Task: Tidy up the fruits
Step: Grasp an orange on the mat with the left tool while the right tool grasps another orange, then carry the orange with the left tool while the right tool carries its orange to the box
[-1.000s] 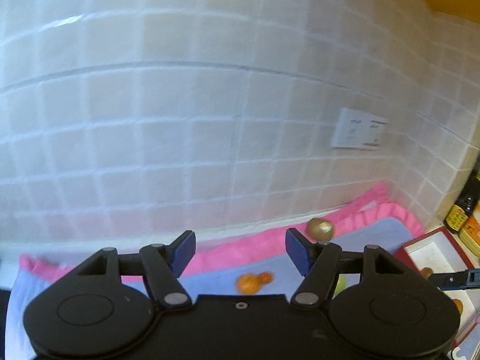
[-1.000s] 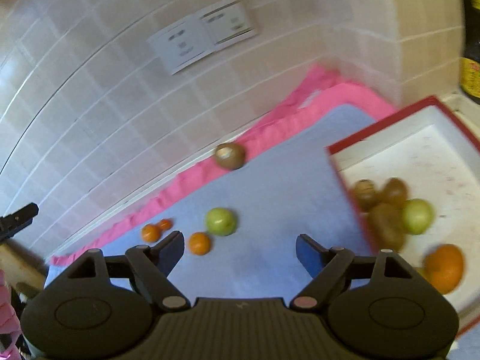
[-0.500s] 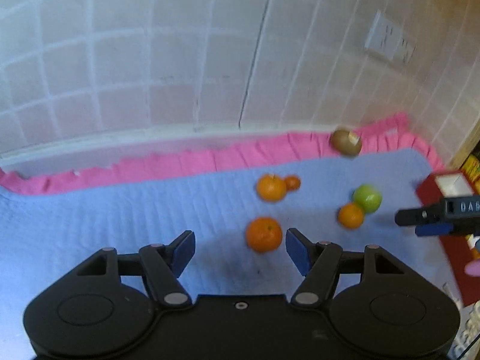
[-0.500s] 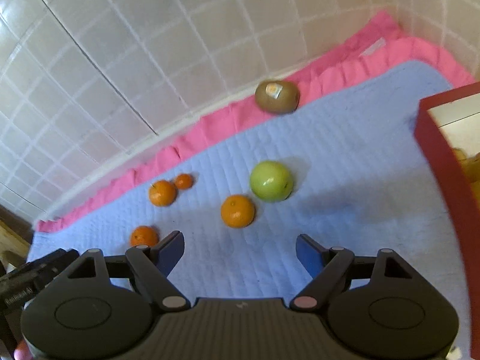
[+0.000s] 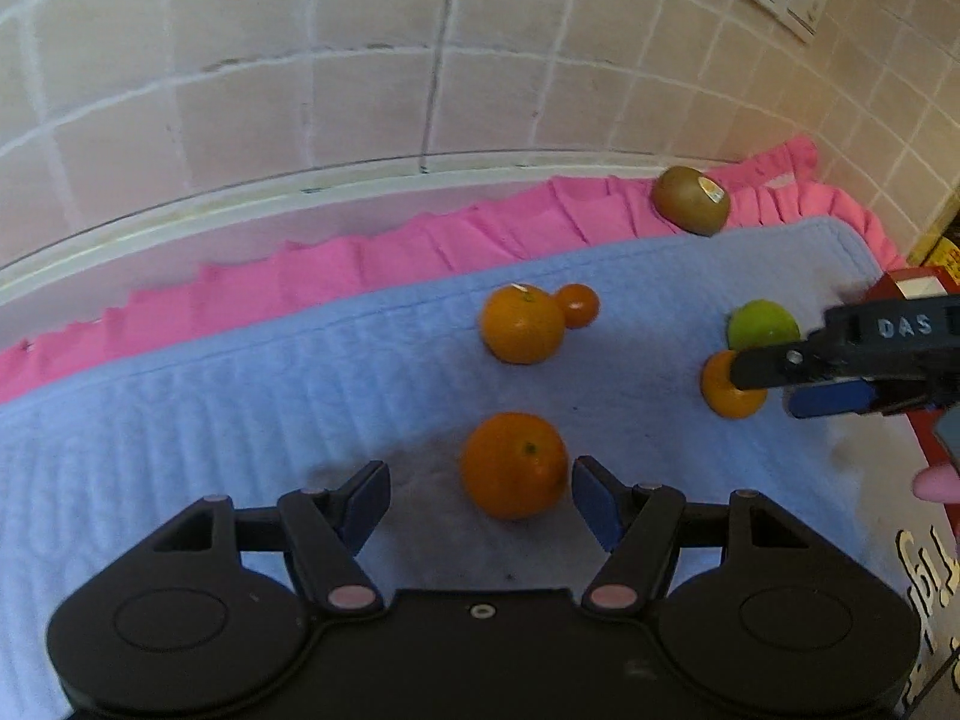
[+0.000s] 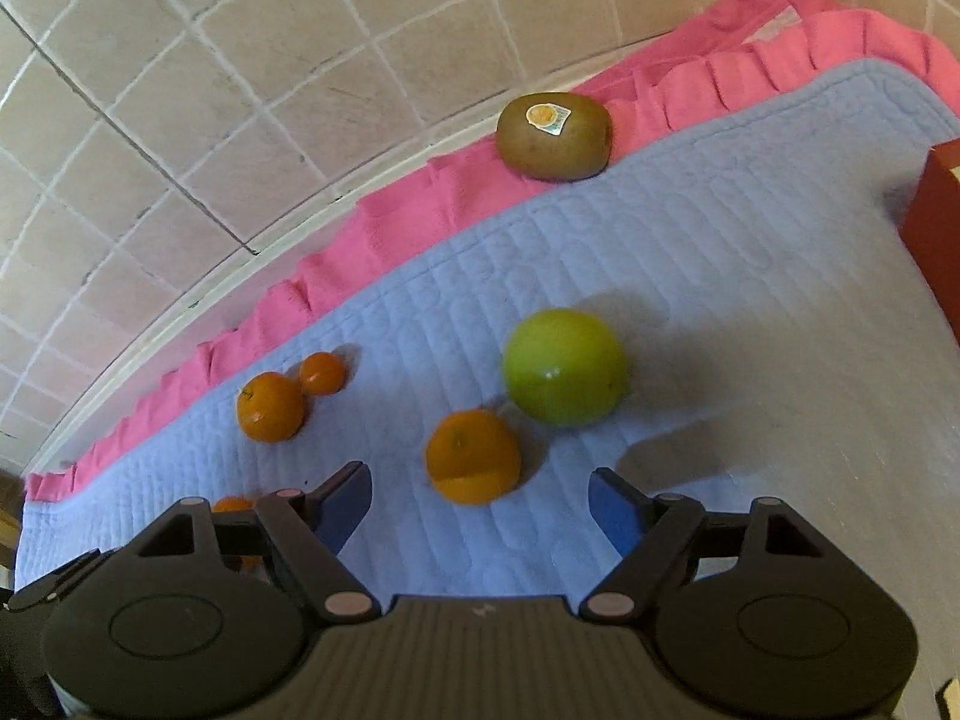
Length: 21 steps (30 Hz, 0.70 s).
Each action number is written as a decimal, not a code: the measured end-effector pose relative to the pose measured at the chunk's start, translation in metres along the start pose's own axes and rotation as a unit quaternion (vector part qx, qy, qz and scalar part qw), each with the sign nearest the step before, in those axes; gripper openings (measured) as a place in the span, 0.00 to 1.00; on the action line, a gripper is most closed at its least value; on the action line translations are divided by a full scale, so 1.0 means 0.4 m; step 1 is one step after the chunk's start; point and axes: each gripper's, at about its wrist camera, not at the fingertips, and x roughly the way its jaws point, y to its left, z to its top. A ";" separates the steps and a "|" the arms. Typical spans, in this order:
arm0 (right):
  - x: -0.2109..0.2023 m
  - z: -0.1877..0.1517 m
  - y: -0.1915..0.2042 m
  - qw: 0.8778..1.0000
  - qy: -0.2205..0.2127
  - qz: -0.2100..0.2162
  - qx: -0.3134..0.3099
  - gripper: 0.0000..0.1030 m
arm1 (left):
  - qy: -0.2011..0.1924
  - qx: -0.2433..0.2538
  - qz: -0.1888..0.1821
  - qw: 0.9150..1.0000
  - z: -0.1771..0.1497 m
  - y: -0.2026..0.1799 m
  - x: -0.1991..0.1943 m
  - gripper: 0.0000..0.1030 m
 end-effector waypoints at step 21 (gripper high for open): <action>0.025 0.001 0.024 0.999 -0.004 -0.021 -0.033 0.40 | -0.014 0.029 0.025 0.999 -0.002 -0.045 0.011 0.46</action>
